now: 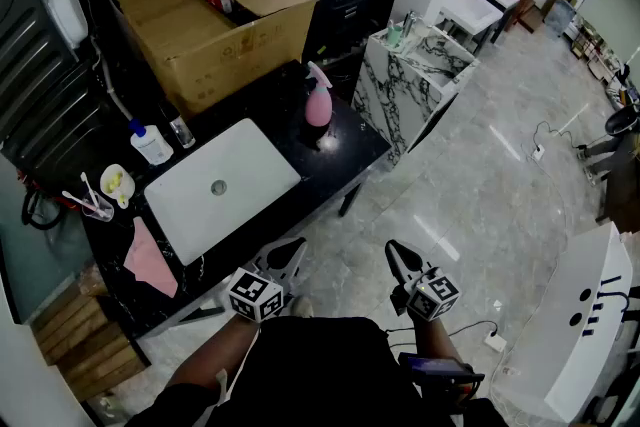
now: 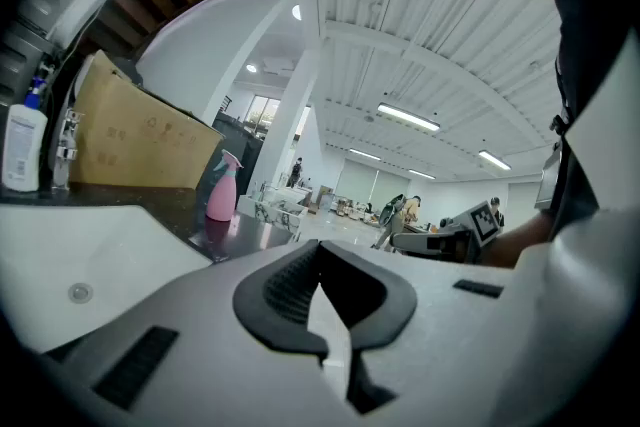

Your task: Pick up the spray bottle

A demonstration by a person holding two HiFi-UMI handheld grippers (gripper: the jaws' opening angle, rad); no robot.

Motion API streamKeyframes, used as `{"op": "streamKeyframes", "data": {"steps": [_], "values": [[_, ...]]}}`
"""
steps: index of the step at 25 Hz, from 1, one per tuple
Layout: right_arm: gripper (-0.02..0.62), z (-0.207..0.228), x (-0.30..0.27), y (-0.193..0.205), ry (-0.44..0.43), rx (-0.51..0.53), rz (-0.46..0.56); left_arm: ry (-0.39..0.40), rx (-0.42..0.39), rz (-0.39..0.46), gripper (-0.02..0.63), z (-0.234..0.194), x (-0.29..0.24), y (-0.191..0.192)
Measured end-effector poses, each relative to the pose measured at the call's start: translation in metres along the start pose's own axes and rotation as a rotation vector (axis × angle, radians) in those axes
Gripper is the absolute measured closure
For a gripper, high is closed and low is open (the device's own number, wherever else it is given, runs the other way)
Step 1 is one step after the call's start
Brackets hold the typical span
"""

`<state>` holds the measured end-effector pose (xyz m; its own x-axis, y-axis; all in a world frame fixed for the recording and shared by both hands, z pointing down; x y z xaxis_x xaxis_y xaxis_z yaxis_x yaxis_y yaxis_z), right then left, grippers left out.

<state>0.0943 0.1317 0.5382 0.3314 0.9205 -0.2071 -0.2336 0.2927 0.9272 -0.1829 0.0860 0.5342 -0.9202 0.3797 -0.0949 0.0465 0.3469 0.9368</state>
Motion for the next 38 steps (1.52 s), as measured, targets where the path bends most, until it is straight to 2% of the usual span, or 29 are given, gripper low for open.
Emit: {"op": "streamKeyframes", "data": {"steps": [15, 25, 30, 38], "values": [[0.569, 0.006, -0.004, -0.011, -0.013, 0.051, 0.007, -0.064, 0.009, 0.008, 0.598, 0.003, 0.002, 0.007], [0.569, 0.005, 0.002, -0.01, 0.029, -0.01, 0.024, -0.033, 0.007, 0.011, 0.598, -0.006, -0.002, 0.005], [0.569, 0.012, 0.008, -0.01, 0.06, 0.038, 0.012, -0.017, 0.006, 0.015, 0.598, -0.004, -0.007, 0.007], [0.569, 0.021, -0.012, -0.007, 0.02, 0.014, 0.008, -0.048, 0.002, 0.003, 0.598, -0.002, -0.011, 0.006]]}}
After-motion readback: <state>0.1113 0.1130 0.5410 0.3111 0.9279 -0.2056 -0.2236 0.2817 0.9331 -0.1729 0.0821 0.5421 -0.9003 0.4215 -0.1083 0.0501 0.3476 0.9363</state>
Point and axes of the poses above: the fingertips, and each gripper's own axes: x backward along the fingers, z to its right, y out of its underside, the point moved 7 cm from there along x, backward along the fingers, and after that the axes turned 13 degrees about y, right-handed, at the moved point
